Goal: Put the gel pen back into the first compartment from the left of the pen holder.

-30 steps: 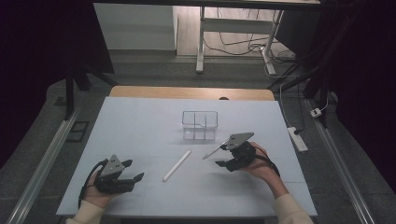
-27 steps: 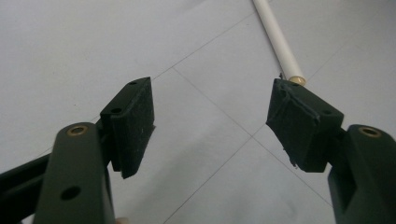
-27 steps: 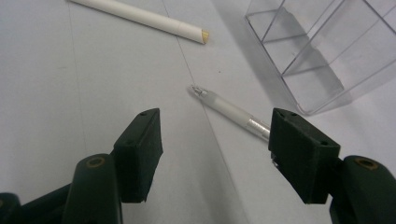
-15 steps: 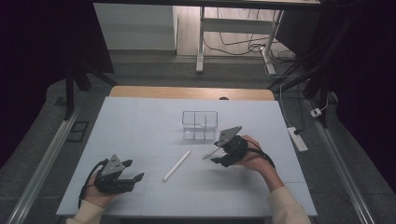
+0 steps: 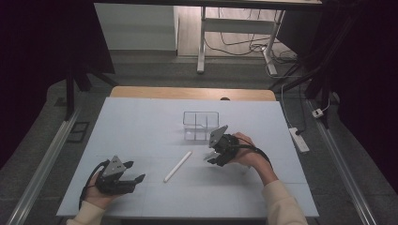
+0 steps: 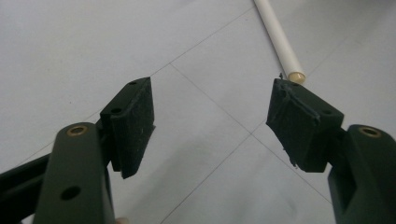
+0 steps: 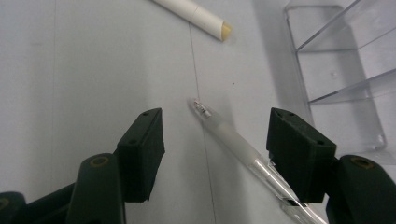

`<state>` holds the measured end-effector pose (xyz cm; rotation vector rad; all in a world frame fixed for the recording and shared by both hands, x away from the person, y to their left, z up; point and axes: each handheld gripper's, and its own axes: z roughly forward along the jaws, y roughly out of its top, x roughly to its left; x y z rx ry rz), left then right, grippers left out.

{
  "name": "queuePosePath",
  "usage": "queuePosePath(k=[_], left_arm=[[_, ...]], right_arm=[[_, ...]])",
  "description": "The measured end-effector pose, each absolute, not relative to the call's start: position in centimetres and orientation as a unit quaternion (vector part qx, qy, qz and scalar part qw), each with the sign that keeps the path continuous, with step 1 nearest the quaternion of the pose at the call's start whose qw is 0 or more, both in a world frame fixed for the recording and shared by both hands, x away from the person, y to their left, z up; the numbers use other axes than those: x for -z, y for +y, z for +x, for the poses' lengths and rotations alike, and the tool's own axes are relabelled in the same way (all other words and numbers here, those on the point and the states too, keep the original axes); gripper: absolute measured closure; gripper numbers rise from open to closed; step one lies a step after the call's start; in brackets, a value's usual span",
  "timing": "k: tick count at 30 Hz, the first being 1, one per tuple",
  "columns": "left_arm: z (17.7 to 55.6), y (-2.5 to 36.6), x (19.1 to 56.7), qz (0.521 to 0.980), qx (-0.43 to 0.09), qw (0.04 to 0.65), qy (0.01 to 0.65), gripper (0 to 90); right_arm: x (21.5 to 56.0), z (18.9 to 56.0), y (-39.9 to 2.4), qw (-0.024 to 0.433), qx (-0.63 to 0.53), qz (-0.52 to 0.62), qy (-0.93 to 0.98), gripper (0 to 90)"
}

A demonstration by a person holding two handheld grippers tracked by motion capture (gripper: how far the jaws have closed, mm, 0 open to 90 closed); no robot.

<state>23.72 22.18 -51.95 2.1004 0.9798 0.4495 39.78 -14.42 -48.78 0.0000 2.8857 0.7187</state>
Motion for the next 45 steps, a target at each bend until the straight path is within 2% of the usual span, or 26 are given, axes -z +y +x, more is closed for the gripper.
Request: queuePosePath(k=[5, 21, 29, 45], left_arm=[[23.8, 22.1, 52.0, 0.824, -0.174, 0.379, 0.383, 32.0], [23.9, 22.0, 52.2, 0.828, -0.17, 0.373, 0.383, 31.9], [23.9, 21.9, 52.3, 0.829, -0.168, 0.371, 0.384, 31.9], [23.9, 21.8, 52.4, 0.831, -0.168, 0.369, 0.382, 31.8]], right_arm=[[49.2, 40.1, -14.2, 0.088, -0.225, -0.011, 0.97, 38.9], [50.1, 41.8, -14.0, 0.077, -0.184, -0.034, 0.979, 56.6], [50.0, 42.6, -13.5, 0.045, -0.171, -0.057, 0.983, 59.5], [49.8, 43.1, -13.0, 0.022, -0.155, -0.098, 0.983, 68.1]])
